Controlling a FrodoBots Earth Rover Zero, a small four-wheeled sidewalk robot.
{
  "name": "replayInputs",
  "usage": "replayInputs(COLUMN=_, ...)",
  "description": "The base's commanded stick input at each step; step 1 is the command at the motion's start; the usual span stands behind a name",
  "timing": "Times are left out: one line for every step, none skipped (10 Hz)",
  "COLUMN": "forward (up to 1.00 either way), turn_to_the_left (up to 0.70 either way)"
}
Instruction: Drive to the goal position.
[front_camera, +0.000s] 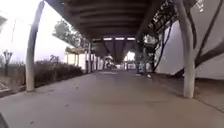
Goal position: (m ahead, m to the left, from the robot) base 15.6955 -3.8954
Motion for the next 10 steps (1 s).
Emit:
replayInputs(forward=0.85, turn_to_the_left=0.0)
replayInputs(forward=0.85, turn_to_the_left=0.0)
replayInputs(forward=0.85, turn_to_the_left=0.0)
replayInputs(forward=0.85, turn_to_the_left=0.0)
replayInputs(forward=0.85, turn_to_the_left=0.0)
replayInputs(forward=0.85, turn_to_the_left=0.0)
replayInputs(forward=0.85, turn_to_the_left=0.0)
replayInputs(forward=0.85, turn_to_the_left=0.0)
replayInputs(forward=0.85, turn_to_the_left=0.0)
replayInputs(forward=0.85, turn_to_the_left=0.0)
